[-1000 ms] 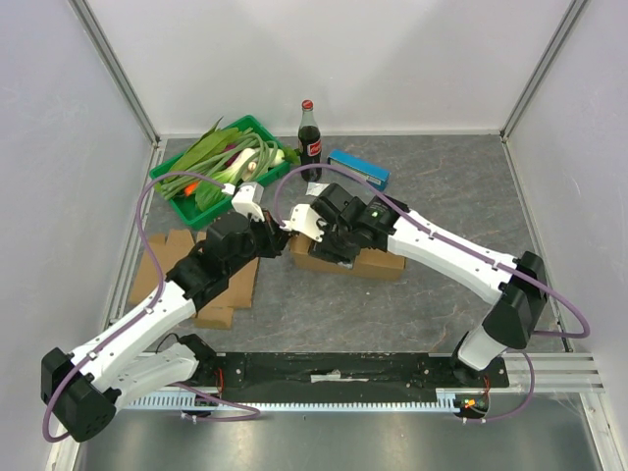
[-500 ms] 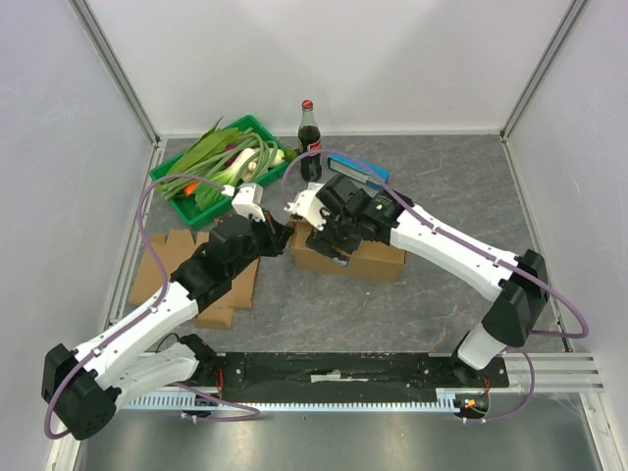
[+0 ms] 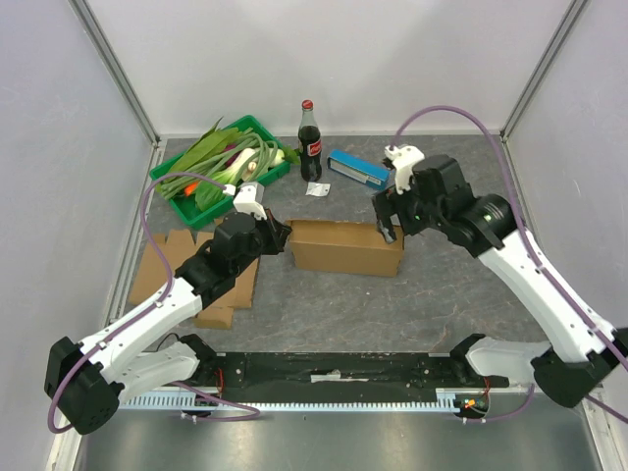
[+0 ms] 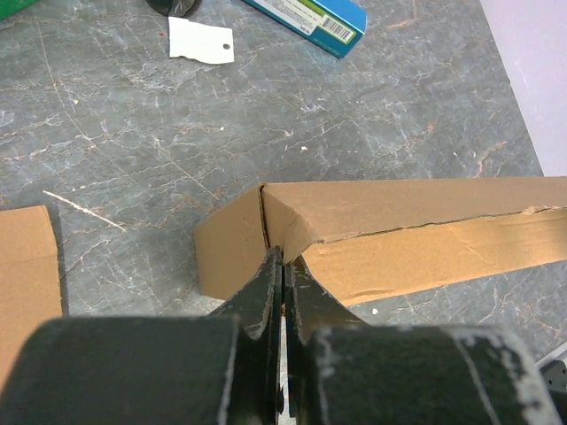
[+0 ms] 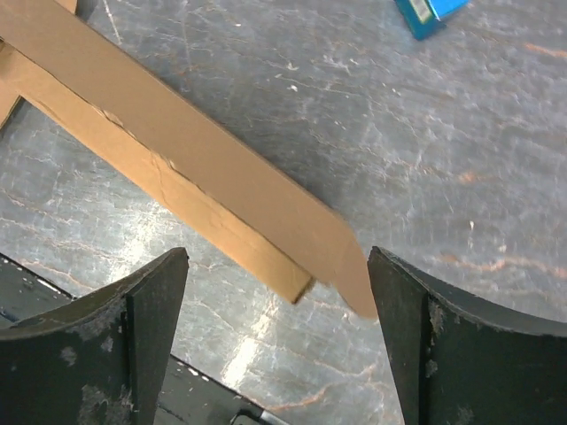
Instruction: Fold the paper box
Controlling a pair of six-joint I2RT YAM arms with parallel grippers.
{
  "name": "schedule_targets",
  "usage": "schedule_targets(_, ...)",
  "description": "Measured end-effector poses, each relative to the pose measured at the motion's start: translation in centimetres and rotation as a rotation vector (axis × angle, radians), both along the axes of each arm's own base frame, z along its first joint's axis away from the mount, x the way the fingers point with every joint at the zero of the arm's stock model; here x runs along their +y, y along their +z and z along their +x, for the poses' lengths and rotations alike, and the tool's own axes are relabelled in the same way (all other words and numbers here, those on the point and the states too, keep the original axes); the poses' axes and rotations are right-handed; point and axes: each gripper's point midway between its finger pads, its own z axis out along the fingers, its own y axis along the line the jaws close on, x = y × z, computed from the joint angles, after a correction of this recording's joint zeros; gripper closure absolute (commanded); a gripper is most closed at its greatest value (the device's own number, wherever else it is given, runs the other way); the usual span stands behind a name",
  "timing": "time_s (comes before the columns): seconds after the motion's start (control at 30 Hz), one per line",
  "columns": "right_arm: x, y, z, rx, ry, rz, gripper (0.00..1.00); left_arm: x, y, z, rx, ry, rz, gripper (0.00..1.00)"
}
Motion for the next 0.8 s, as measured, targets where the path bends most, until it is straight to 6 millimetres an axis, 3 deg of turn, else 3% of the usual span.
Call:
schedule_targets(0.07, -1.4, 0.6, -0.7, -0.026, -0.043, 0.001, 0.27, 0.0, 0.0, 0.0, 0.004, 0.0, 0.003, 0.98)
schedule_targets(0.13, -2.5, 0.3, -1.0, -0.039, -0.076, -0.017, 0.28, 0.1, 0.0, -0.1, 0.007, 0.0, 0.006, 0.98)
schedule_targets(0.33, -4.7, -3.3, -2.5, -0.027, -0.116, -0.073, 0.29, 0.0, 0.1, 0.0, 0.024, -0.004, 0.029, 0.98)
schedule_targets(0.47, -5.8, -3.7, -1.7, -0.066, -0.172, -0.112, 0.48, 0.1, 0.1, -0.1, 0.03, -0.008, 0.043, 0.98)
schedule_targets(0.67, -6.2, -3.3, -0.1, -0.148, -0.215, -0.125, 0.54, 0.1, 0.1, -0.1, 0.033, -0.014, 0.052, 0.98)
schedule_targets(0.8, -6.2, -4.3, 0.4, -0.162, -0.205, -0.143, 0.53, 0.2, 0.1, -0.2, 0.035, -0.016, 0.057, 0.98)
